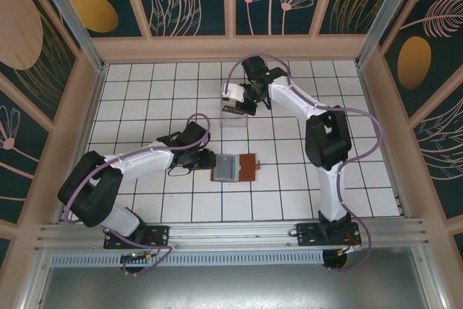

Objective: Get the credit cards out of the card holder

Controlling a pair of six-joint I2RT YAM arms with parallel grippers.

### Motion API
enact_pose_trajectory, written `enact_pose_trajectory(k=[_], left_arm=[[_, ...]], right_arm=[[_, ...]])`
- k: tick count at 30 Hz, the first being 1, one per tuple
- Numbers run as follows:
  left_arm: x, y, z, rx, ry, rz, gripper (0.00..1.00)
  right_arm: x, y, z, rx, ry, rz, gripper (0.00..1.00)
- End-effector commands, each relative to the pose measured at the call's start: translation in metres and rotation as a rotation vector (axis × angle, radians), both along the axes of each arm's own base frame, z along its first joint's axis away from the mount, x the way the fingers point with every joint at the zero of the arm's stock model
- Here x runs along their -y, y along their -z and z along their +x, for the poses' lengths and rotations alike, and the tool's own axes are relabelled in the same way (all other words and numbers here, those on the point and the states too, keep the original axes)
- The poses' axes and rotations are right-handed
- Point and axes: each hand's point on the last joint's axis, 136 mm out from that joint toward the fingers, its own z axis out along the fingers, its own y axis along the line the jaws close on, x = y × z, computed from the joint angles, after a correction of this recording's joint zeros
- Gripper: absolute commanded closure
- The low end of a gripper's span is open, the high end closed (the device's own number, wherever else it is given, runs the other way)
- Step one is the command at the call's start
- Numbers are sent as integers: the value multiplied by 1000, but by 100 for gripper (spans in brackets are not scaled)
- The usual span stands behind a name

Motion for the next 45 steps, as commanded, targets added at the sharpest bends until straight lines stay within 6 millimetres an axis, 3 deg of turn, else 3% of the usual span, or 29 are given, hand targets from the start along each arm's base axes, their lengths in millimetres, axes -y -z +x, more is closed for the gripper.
enact_pose_trajectory(k=[1,18,19,21,25,45], left_arm=[[-2,-4,-2,5,-18,-7,60],[-1,-2,-3,-2,-25,-13,60],[-2,-2,-3,-2,-26,-12,60],[-1,-2,-2,-2,-26,-14,60],[1,-3,-3,-4,-21,-26,60],[5,-6,-1,-4,-14,-31,60]], right_arm=[[6,8,-3,-34,-39,-44,100],[15,50,-5,-113,-54,-148,100],[15,52,-4,-112,-51,-151,95],[15,52,0,-100,-41,-156,86],[14,49,9,-64,-29,-160,80],[4,18,48,163,23,-136,75]])
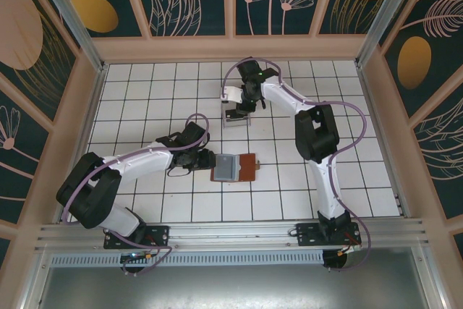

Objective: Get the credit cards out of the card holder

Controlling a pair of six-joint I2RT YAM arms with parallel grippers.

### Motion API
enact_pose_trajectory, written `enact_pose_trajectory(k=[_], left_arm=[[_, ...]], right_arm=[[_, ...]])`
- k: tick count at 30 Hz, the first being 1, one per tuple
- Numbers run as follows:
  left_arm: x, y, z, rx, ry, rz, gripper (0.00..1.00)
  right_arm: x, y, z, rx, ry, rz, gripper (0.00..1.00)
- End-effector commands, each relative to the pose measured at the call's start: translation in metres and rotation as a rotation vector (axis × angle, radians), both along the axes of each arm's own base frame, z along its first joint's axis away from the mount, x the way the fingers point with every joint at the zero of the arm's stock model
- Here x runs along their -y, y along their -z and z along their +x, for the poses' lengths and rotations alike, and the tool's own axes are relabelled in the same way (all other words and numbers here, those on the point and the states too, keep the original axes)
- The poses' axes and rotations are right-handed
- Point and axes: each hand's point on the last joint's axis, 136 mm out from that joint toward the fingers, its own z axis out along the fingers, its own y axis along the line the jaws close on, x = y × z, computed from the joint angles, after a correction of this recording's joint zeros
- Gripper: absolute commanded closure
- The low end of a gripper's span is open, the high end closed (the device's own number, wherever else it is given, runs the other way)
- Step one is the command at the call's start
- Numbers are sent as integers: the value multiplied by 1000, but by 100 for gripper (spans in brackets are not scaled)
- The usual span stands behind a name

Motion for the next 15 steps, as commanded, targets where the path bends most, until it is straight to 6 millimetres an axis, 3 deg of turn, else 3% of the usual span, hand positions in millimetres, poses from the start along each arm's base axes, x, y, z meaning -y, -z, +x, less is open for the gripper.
enact_pose_trajectory(k=[1,10,15], left_arm=[[4,-4,0,-2,-2,-19,60],[4,-3,0,-6,-3,-14,60],[4,-2,0,-9,-5,-15,60]], right_arm=[[-7,-24,12,95,-3,25,75],[-10,-11,4,50,-8,33,74],[-7,-2,-15,-40,-10,28,76]])
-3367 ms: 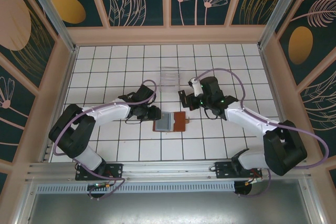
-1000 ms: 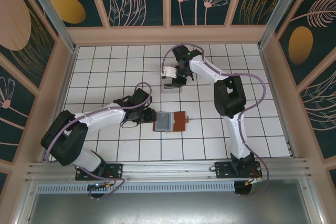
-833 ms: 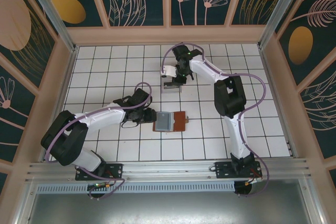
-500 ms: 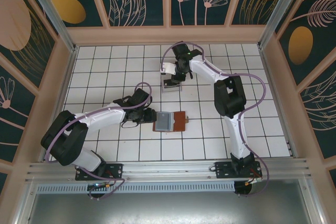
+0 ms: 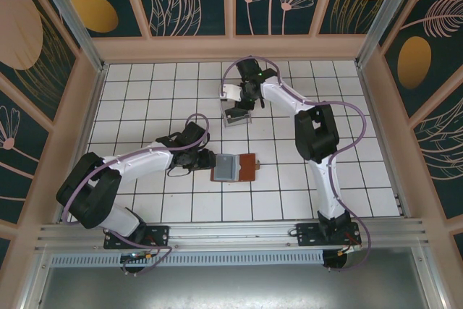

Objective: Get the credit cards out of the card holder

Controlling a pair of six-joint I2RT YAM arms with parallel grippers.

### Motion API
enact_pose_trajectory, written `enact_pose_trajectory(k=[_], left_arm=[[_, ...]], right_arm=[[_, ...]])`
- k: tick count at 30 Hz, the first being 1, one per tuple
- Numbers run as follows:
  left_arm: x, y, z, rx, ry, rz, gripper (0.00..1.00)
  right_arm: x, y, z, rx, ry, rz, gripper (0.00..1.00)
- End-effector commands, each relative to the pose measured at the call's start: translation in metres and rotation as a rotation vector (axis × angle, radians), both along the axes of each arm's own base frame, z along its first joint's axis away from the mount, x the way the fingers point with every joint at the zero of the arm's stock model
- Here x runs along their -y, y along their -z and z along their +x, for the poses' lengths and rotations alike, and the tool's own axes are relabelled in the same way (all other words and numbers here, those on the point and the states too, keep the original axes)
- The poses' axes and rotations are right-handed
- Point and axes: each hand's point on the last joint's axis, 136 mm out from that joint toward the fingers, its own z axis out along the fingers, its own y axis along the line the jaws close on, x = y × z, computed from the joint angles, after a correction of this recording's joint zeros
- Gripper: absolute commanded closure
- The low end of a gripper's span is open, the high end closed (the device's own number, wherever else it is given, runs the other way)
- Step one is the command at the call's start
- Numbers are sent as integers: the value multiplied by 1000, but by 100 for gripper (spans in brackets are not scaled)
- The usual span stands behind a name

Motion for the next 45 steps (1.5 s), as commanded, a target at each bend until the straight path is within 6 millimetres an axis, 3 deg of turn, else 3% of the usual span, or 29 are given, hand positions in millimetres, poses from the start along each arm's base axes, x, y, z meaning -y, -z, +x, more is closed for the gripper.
enact_pose_trajectory(k=[1,18,21,25,30,33,39,45], left_arm=[[4,-2,-1,-10,-4,-13,60],[6,0,0,-13,2,-17,60],[5,1,0,-15,1,-16,60],[7,0,1,-13,5,-17,60],[7,-2,4,-4,9,-12,60],[5,-3,7,13,2,1,61],[-5,-17,23,108,-55,20,62],[-10,-18,38,127,-60,14,62]], right_arm=[[-1,2,-23,-81,-3,7,76],[6,1,-58,-250,60,18,76],[6,-3,-51,-226,103,29,74],[2,-23,-31,-141,178,90,72],[-4,-49,-30,-131,241,187,70],[-4,-60,-31,-139,336,255,68],[9,-78,-30,-162,686,449,69],[16,-77,-62,-252,978,570,75]])
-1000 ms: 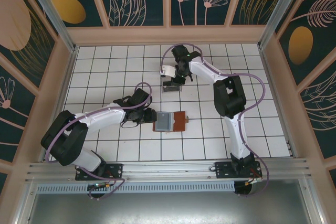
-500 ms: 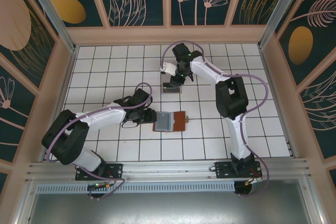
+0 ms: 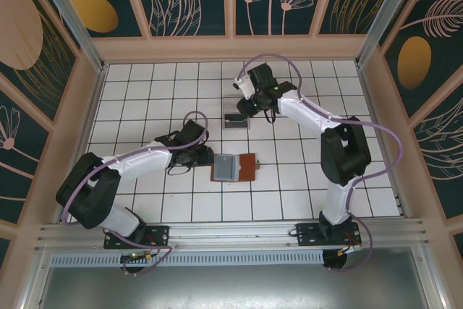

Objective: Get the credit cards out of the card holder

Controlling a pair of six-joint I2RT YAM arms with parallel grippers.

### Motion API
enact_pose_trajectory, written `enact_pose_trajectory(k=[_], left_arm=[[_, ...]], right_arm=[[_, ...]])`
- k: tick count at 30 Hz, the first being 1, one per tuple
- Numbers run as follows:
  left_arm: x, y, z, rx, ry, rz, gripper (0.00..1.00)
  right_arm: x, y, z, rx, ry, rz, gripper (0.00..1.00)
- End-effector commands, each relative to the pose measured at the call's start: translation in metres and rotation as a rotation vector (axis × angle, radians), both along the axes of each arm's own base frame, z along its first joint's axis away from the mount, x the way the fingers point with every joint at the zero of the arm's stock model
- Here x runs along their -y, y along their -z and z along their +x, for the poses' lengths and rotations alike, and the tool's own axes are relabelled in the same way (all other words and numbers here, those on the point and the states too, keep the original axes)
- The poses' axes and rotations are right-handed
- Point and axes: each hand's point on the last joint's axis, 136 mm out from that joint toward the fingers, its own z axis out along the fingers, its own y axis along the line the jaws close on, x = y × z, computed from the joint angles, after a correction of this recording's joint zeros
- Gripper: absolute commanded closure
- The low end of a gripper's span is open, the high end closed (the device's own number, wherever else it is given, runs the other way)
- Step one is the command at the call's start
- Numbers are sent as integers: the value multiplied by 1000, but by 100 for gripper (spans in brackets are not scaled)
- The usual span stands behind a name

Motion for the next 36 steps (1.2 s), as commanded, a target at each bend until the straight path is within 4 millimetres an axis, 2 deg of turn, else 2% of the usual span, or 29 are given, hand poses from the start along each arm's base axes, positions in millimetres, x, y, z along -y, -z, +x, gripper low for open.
enact_pose_trajectory(k=[1,4,7,13,21,26,36], left_arm=[[-1,-13,20,61,-8,-18,62],[-8,-14,28,67,-13,-28,62],[-18,-15,36,76,-21,-25,63],[-42,-17,51,102,-59,-15,63],[-57,-18,66,117,-71,-1,63],[-54,-17,74,126,-63,0,63],[-47,-15,73,111,-43,-22,63]], right_arm=[[-5,-19,-11,-50,244,171,75],[-6,-10,-32,-164,352,249,75],[-14,-1,-57,-257,388,289,76],[-41,19,-112,-368,365,257,73],[-79,48,-162,-514,360,259,68],[-95,67,-177,-561,362,224,65],[-112,87,-186,-596,339,200,63]])
